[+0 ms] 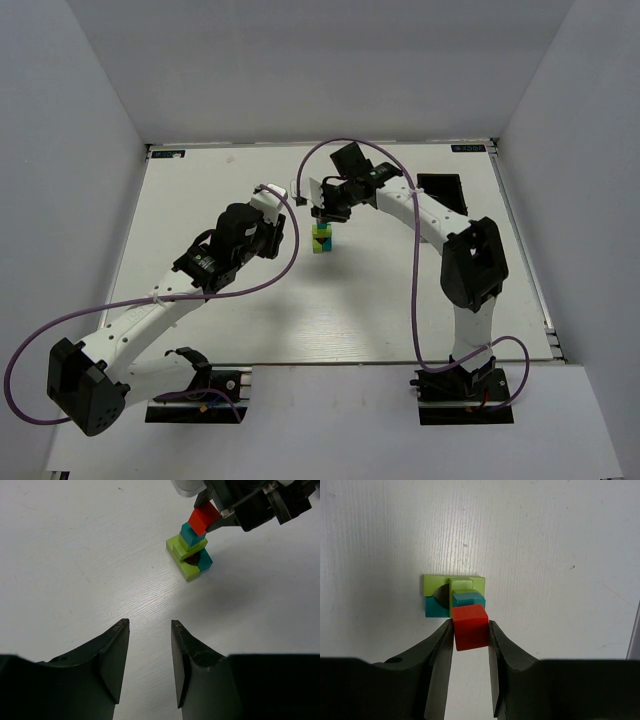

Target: Build the wood block tower

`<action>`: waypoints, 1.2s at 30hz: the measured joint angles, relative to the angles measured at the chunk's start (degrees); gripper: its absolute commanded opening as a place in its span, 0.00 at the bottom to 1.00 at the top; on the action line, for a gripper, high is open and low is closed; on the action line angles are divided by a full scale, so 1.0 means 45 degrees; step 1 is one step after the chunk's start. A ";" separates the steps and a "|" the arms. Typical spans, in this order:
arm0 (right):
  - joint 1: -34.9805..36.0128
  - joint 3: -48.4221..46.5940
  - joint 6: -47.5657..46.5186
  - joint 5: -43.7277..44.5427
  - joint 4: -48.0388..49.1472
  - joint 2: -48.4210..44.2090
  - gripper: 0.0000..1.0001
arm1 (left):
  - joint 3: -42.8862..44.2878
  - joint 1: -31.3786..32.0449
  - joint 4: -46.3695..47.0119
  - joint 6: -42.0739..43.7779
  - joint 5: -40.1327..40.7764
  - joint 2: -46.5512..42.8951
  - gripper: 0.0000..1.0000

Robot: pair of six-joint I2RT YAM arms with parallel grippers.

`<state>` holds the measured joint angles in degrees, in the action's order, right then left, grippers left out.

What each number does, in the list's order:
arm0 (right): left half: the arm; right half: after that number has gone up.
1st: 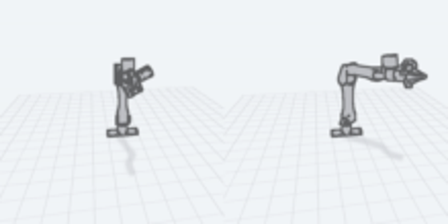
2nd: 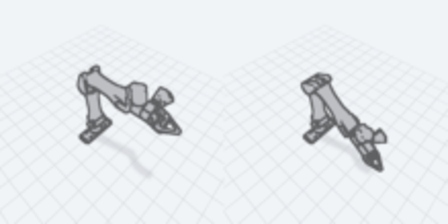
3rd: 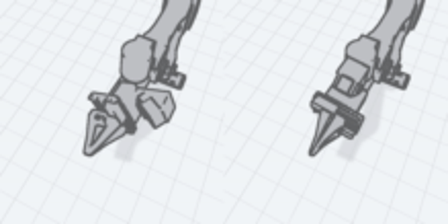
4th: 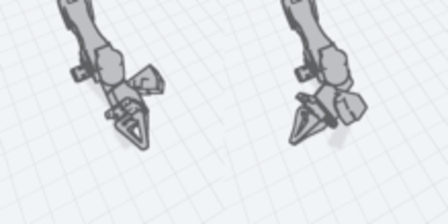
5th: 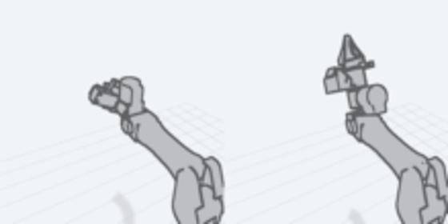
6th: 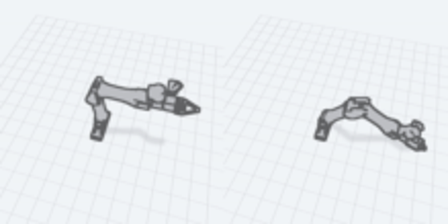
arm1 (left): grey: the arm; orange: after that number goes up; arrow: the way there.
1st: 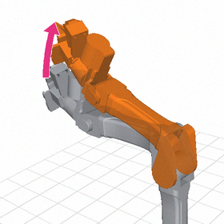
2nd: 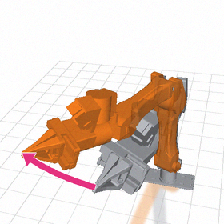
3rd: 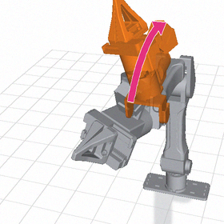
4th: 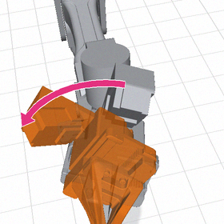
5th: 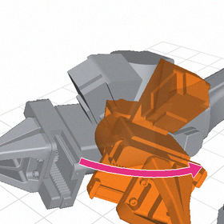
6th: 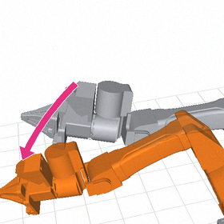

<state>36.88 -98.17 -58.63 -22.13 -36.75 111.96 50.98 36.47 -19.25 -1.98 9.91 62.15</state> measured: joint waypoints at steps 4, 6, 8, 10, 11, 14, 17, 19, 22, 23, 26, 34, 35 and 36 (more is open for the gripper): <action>0.0087 -0.0005 0.0053 0.0063 0.0000 0.0087 0.25 | 0.0000 0.0000 0.0005 0.0000 0.0000 0.0000 0.50; 0.0136 -0.0005 0.0102 0.0087 0.0010 0.0165 0.25 | 0.0000 0.0000 0.0005 0.0000 0.0000 0.0000 0.50; 0.0165 -0.0005 0.0160 0.0136 0.0010 0.0238 0.25 | 0.0000 0.0000 0.0000 0.0000 0.0000 0.0000 0.50; 0.0170 -0.0005 0.0228 0.0189 0.0015 0.0277 0.25 | 0.0000 0.0000 0.0000 0.0000 0.0000 0.0000 0.50; 0.0170 -0.0005 0.0243 0.0219 0.0024 0.0287 0.25 | 0.0000 0.0000 0.0000 0.0000 0.0000 0.0000 0.50; 0.0180 -0.0005 0.0287 0.0233 0.0083 0.0287 0.26 | 0.0000 0.0000 0.0005 0.0000 0.0000 0.0000 0.50; 0.0180 -0.0005 0.0311 0.0243 0.0126 0.0291 0.26 | 0.0000 0.0000 0.0000 0.0000 0.0000 0.0000 0.50; 0.0228 -0.0005 0.0321 0.0262 0.0160 0.0287 0.26 | 0.0000 0.0000 0.0000 0.0000 0.0000 0.0000 0.50; 0.0238 -0.0005 0.0330 0.0311 0.0185 0.0287 0.26 | 0.0000 0.0000 0.0000 0.0000 0.0000 0.0000 0.50; 0.0238 -0.0005 0.0335 0.0316 0.0185 0.0287 0.26 | 0.0000 0.0000 0.0005 0.0000 0.0000 0.0000 0.50; 0.0238 -0.0005 0.0335 0.0321 0.0189 0.0287 0.26 | 0.0000 0.0000 0.0000 0.0000 0.0000 0.0000 0.50; 0.0238 -0.0005 0.0335 0.0437 0.0189 0.0287 0.27 | 0.0000 0.0000 0.0000 0.0000 0.0000 0.0000 0.50; 0.0238 -0.0005 0.0335 0.0466 0.0189 0.0287 0.27 | 0.0000 0.0000 0.0005 0.0000 0.0000 0.0000 0.50; 0.0238 -0.0005 0.0335 0.0481 0.0189 0.0287 0.27 | 0.0000 0.0000 0.0005 0.0000 0.0000 0.0000 0.50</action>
<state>37.95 -98.19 -57.12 -19.97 -35.90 113.25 50.98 36.47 -19.22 -1.98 9.91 62.15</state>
